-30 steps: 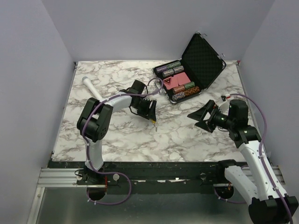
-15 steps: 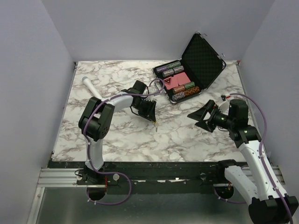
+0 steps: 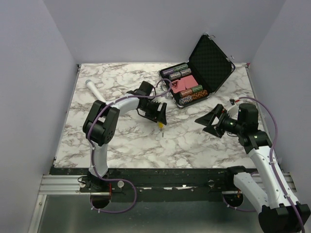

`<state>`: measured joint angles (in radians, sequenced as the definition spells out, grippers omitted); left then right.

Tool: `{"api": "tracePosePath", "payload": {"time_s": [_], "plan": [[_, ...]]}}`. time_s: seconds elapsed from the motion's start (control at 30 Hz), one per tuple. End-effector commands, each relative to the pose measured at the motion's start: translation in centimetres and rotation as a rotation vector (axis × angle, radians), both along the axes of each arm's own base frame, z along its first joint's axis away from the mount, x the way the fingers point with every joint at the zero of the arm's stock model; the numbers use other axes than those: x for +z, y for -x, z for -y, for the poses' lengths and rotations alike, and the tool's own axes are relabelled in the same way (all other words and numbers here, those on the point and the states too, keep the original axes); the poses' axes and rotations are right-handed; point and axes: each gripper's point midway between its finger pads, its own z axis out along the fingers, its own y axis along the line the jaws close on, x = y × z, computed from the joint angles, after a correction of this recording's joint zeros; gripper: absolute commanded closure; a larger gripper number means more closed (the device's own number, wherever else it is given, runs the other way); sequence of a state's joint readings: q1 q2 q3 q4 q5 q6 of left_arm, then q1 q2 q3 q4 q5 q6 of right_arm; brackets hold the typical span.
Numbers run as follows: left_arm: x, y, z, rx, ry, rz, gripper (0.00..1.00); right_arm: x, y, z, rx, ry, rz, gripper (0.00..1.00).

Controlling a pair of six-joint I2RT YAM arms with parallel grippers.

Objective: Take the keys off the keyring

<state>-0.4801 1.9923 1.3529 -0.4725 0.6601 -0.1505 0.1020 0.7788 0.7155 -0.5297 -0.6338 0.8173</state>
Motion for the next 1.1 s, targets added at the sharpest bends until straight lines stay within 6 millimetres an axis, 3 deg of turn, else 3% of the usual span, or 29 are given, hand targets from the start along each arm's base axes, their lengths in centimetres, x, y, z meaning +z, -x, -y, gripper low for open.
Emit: {"api": "tracePosePath", "payload": {"time_s": [0.0, 0.6, 0.87, 1.0, 1.03, 1.07], "plan": [[-1.0, -0.2, 0.5, -0.009, 0.007, -0.036, 0.21, 1.0, 0.7, -0.3, 0.038, -0.005, 0.003, 0.0], [-1.3, 0.4, 1.1, -0.022, 0.029, -0.104, 0.58, 0.7, 0.9, -0.4, 0.041, -0.012, -0.006, 0.0], [-0.1, 0.3, 1.1, -0.02, 0.047, -0.083, 0.88, 0.7, 1.1, -0.4, 0.044, -0.011, -0.007, 0.0], [0.3, 0.4, 1.3, -0.023, 0.063, -0.081, 0.91, 0.7, 1.1, -0.4, 0.043, -0.009, -0.004, 0.0], [0.4, 0.4, 1.3, -0.026, 0.066, -0.077, 0.88, 0.7, 1.2, -0.4, 0.043, -0.009, -0.006, 0.0], [0.3, 0.4, 1.2, -0.025, 0.06, -0.072, 0.74, 0.7, 1.2, -0.4, 0.044, -0.008, -0.003, 0.0]]}}
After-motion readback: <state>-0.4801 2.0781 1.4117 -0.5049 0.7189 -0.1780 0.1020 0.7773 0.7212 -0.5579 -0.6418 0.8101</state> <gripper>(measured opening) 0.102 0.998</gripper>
